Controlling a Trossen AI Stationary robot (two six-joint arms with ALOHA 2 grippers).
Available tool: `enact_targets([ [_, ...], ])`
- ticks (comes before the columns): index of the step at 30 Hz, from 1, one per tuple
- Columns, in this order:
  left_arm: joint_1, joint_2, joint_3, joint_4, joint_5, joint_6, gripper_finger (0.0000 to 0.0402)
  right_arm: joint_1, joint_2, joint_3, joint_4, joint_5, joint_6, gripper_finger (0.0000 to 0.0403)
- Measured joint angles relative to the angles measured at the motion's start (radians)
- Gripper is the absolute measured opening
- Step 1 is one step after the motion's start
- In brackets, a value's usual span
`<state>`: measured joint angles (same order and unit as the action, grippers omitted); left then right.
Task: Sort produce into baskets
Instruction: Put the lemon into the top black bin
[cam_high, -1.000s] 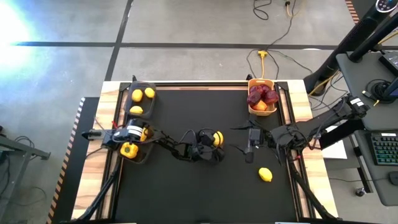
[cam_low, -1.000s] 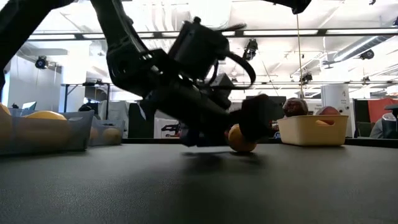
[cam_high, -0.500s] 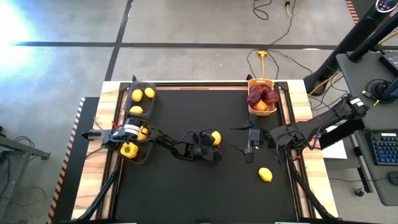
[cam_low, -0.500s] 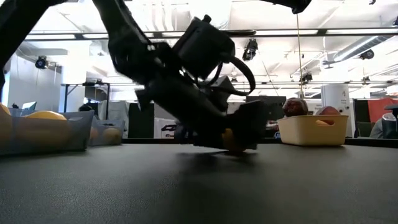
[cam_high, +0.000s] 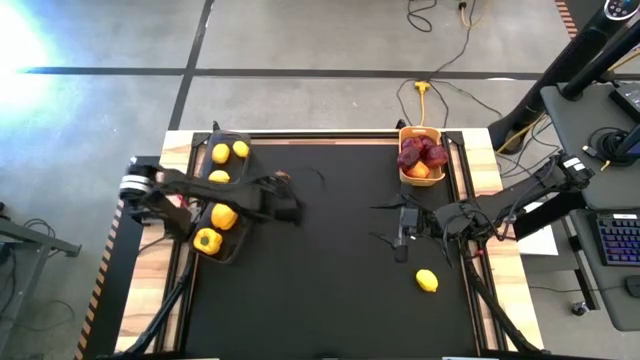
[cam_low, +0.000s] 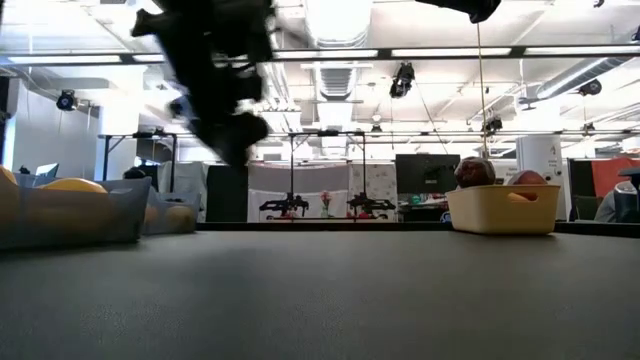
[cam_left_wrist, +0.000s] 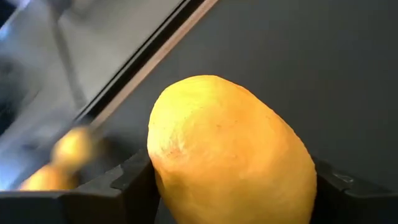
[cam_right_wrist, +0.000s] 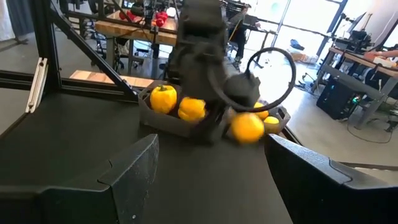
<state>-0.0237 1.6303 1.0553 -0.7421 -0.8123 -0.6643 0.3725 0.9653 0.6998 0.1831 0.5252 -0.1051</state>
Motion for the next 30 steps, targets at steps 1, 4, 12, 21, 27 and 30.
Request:
enact_targets([
  [1, 0.030, -0.041, -0.022, -0.069, 0.010, -0.018, 0.0250, 0.000, 0.000, 0.000, 0.002, 0.000, 0.000, 0.0286],
  [4, 0.147, -0.157, -0.077, -0.189, 0.018, -0.033, 0.0249, 0.000, 0.000, 0.000, 0.015, 0.000, 0.000, 0.0286],
  [12, 0.632, -0.272, -0.116, -0.218, 0.282, 0.174, 0.0248, 0.000, 0.000, 0.000, 0.017, 0.000, 0.008, 0.0286],
  [21, 0.885, -0.161, -0.088, -0.158, 0.412, 0.264, 0.0269, 0.000, 0.000, 0.000, 0.007, 0.000, 0.000, 0.0286],
  [27, 0.934, -0.071, -0.072, -0.156, 0.414, 0.283, 0.0300, 0.000, 0.001, 0.000, 0.001, 0.000, -0.003, 0.0286],
  [30, 0.940, -0.033, -0.065, -0.149, 0.398, 0.286, 0.0308, 0.000, 0.001, 0.000, -0.002, 0.000, -0.003, 0.0286],
])
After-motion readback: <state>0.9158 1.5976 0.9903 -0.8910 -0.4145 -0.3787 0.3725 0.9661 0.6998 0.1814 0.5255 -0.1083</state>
